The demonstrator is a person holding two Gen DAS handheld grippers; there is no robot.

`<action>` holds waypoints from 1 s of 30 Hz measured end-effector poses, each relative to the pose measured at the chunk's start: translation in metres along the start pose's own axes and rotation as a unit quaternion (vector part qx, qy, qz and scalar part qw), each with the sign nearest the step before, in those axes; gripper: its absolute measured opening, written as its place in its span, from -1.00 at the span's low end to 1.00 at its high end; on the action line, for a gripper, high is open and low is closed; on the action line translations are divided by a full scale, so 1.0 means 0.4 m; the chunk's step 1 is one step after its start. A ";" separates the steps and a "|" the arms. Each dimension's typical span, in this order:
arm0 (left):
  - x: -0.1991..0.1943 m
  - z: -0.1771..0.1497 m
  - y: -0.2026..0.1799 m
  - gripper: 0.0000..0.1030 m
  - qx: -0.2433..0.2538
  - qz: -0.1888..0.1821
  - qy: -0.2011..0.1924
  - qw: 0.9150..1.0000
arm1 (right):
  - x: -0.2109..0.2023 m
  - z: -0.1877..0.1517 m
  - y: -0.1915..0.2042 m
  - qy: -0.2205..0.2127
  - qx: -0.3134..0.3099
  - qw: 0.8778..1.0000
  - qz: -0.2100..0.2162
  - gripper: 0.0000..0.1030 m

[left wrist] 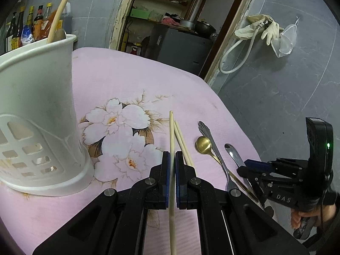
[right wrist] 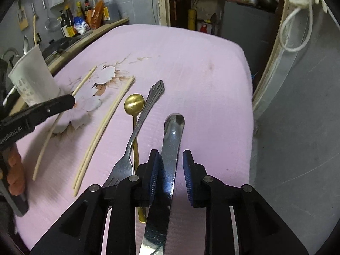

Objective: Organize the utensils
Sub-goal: 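Lift the chopstick with the left gripper while the right gripper lifts the knife, then carry the chopstick and knife up toward the white caddy with both tools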

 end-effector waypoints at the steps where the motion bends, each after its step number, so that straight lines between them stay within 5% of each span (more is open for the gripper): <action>1: 0.002 0.000 -0.001 -0.95 -0.001 0.000 0.001 1.000 | 0.000 0.001 0.002 0.004 0.001 1.000 0.005 -0.58; 9: 0.007 0.001 -0.006 -0.95 0.000 -0.002 0.009 1.000 | 0.011 0.008 0.009 0.023 -0.021 0.999 0.018 -0.58; 16: -0.009 0.004 -0.029 -0.95 0.011 -0.013 -0.010 1.000 | 0.014 0.016 -0.009 0.002 0.042 0.999 0.016 -0.75; 21: -0.026 0.014 -0.044 -0.95 0.018 -0.022 -0.037 0.999 | -0.027 0.009 -0.005 -0.069 0.072 0.994 0.054 -0.76; 30: -0.061 0.039 -0.039 -0.95 0.009 -0.026 -0.094 0.995 | -0.151 -0.013 0.056 -0.222 0.027 0.974 0.040 -0.76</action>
Point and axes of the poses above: each gripper's, at about its wrist camera, not at the fingertips, and x roughly the way its jaws point, y to its left, z to its top, the point moved 6 cm from there along x, roughly the way its jaws point, and after that the axes turned 6 degrees about -y, right-handed, at the moved point
